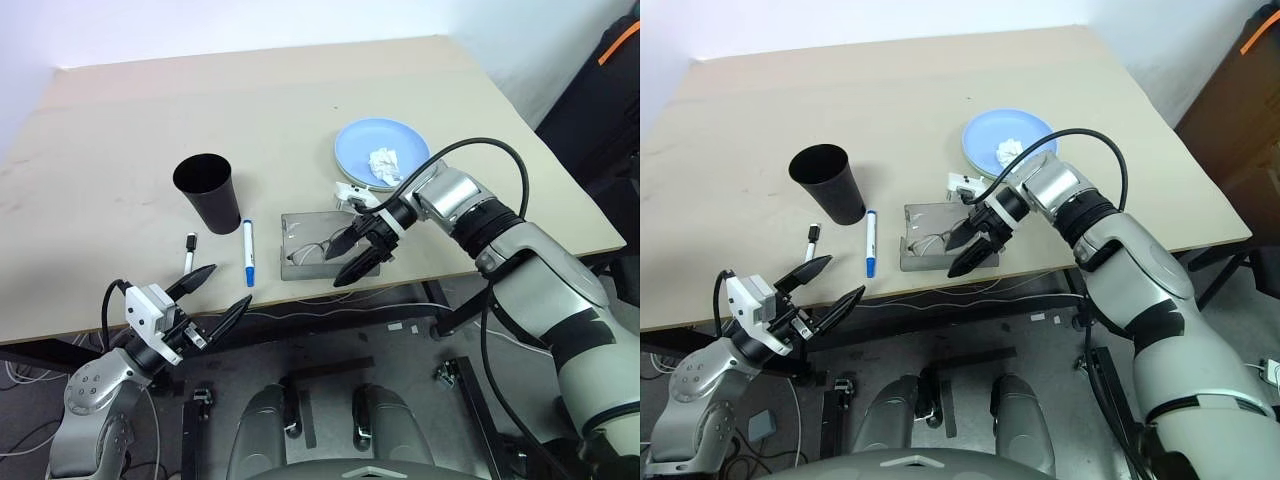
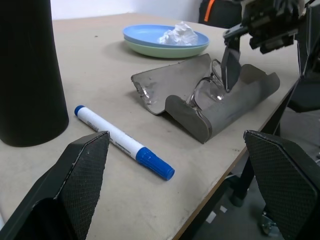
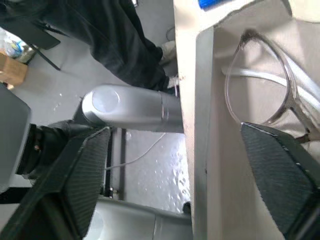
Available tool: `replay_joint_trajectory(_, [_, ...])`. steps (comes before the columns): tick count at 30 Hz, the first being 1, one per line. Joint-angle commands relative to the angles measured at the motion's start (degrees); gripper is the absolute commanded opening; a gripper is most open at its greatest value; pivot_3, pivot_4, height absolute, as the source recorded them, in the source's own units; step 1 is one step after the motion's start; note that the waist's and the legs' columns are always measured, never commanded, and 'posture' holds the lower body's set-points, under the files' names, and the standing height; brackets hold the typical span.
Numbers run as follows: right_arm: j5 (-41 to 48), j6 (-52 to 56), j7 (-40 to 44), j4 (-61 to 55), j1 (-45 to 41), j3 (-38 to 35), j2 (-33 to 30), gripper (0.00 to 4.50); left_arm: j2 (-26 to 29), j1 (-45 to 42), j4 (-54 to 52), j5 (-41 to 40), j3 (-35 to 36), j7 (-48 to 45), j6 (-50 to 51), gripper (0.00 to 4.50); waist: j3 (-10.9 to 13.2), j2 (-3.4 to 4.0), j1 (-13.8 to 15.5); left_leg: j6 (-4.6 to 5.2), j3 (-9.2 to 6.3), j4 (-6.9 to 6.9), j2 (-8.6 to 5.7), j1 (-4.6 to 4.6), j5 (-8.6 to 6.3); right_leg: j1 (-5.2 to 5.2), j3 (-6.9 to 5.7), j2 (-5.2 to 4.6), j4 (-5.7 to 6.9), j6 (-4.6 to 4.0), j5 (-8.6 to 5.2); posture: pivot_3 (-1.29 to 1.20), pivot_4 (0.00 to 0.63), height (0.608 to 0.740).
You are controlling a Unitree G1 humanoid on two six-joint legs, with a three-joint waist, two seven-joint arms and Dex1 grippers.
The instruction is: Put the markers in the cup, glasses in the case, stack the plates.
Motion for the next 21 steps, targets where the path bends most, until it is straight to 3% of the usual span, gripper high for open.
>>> replay_joint_trajectory(1, [3.73,1.95,0.33,-3.01,-2.35,1.50,-1.56,4.38,0.42,-0.26,-2.11,-0.56,0.39,0.26,0.10,4.50,0.00,0.00,-0.01,0.00,0.00,-0.01,0.00,-0.01,0.00,-0.01,0.00,0.00,-0.02,0.00,0.00,0.00,0.150,0.727])
replay_joint_trajectory(5, [9.25,4.70,0.33,-6.45,-2.94,1.41,-3.82,4.38,0.37,-0.51,-2.42,-0.65,0.17,0.51,0.44,4.50,0.00,0.00,0.02,0.00,0.00,-0.01,0.00,-0.02,0.00,-0.03,0.01,0.00,-0.05,0.00,0.00,0.00,0.150,0.727])
replay_joint_trajectory(8, [9.60,4.34,0.33,-3.84,-3.88,-2.92,-2.61,4.38,0.31,-0.84,-2.53,-0.67,0.03,0.68,0.75,4.50,0.00,0.00,0.01,0.00,0.00,-0.01,0.00,-0.02,0.00,-0.03,0.01,0.00,-0.06,0.00,0.00,0.00,0.150,0.727])
replay_joint_trajectory(13, [2.67,0.42,-1.58,9.14,-7.22,-13.80,3.21,4.38,0.35,-1.92,-2.62,-0.74,-0.18,1.05,1.37,4.50,0.00,0.00,0.00,0.00,0.00,-0.01,0.01,-0.02,0.00,-0.05,0.00,0.06,-0.06,-0.04,0.10,0.00,0.150,0.727])
replay_joint_trajectory(21, [-8.81,-4.54,-3.20,18.23,-6.06,-21.42,7.53,4.38,0.87,-3.19,-2.44,-0.90,0.30,0.77,2.25,4.50,-0.01,-0.02,0.19,0.00,0.07,0.01,0.00,-0.07,0.00,-0.04,-0.01,0.02,-0.12,0.02,0.14,0.00,0.150,0.727])
